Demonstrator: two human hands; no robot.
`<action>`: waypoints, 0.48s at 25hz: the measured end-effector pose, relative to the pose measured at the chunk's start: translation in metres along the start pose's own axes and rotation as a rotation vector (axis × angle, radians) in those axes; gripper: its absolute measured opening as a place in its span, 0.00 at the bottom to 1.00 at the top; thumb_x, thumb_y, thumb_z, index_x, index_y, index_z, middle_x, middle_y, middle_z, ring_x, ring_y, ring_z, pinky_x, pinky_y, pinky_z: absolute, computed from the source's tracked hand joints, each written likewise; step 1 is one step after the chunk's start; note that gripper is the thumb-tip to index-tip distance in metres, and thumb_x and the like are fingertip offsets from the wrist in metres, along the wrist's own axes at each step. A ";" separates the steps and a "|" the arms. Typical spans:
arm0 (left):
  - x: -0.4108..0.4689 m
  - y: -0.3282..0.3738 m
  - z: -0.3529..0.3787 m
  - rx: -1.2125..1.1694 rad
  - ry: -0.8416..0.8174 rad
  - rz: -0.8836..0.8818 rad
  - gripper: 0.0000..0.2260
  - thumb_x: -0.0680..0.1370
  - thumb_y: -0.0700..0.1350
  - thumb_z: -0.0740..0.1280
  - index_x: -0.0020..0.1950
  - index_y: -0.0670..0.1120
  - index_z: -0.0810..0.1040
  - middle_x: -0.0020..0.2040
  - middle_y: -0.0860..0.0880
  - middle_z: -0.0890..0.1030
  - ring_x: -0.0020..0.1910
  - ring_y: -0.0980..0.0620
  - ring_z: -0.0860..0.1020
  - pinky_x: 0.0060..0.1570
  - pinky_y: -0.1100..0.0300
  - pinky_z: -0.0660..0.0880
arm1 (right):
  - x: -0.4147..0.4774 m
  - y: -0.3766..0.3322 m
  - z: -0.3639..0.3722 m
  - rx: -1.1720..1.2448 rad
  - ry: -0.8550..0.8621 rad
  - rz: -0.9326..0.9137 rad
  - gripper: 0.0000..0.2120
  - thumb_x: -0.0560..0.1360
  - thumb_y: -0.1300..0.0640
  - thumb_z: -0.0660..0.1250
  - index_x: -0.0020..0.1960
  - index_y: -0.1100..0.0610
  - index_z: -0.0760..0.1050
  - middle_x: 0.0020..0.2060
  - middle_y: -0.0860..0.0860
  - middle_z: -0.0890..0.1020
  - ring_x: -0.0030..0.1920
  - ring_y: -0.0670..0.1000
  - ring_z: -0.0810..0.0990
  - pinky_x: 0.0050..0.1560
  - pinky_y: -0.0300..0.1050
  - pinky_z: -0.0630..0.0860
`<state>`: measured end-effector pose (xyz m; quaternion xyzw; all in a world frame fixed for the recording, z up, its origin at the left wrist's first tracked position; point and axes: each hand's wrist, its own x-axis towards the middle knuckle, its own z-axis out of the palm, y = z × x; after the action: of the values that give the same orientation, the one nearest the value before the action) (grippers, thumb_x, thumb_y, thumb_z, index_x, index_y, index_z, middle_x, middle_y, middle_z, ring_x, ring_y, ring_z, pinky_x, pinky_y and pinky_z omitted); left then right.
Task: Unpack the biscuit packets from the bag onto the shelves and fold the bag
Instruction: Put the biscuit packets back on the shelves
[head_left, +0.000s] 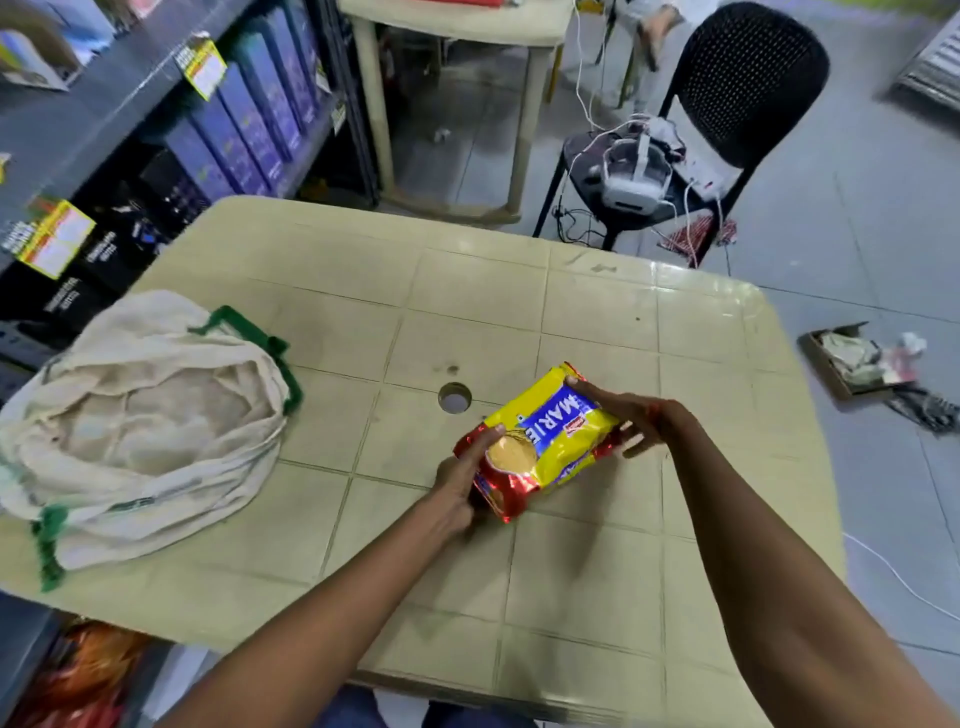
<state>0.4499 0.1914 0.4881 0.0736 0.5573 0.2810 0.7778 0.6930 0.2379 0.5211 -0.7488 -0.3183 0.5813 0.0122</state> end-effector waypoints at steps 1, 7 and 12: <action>-0.002 0.008 -0.009 0.010 0.022 0.023 0.26 0.67 0.49 0.76 0.62 0.41 0.77 0.58 0.39 0.82 0.57 0.39 0.81 0.61 0.43 0.76 | -0.001 -0.004 0.011 0.023 -0.019 -0.004 0.31 0.71 0.33 0.61 0.62 0.55 0.73 0.55 0.58 0.79 0.47 0.56 0.80 0.52 0.52 0.80; -0.048 0.075 -0.076 0.014 0.009 0.114 0.28 0.66 0.57 0.74 0.61 0.44 0.80 0.57 0.40 0.83 0.57 0.41 0.81 0.62 0.42 0.75 | -0.019 -0.095 0.066 -0.047 -0.158 -0.144 0.35 0.66 0.31 0.66 0.63 0.55 0.74 0.60 0.59 0.81 0.58 0.59 0.81 0.52 0.52 0.82; -0.125 0.133 -0.178 -0.086 0.130 0.211 0.23 0.65 0.63 0.71 0.52 0.49 0.84 0.48 0.45 0.87 0.44 0.45 0.85 0.49 0.50 0.82 | -0.048 -0.215 0.159 -0.289 -0.275 -0.263 0.35 0.67 0.30 0.65 0.62 0.55 0.76 0.55 0.62 0.83 0.55 0.65 0.82 0.34 0.48 0.83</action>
<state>0.2134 0.2017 0.5822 0.0801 0.5830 0.3893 0.7086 0.4478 0.3299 0.5948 -0.6087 -0.4917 0.6195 -0.0628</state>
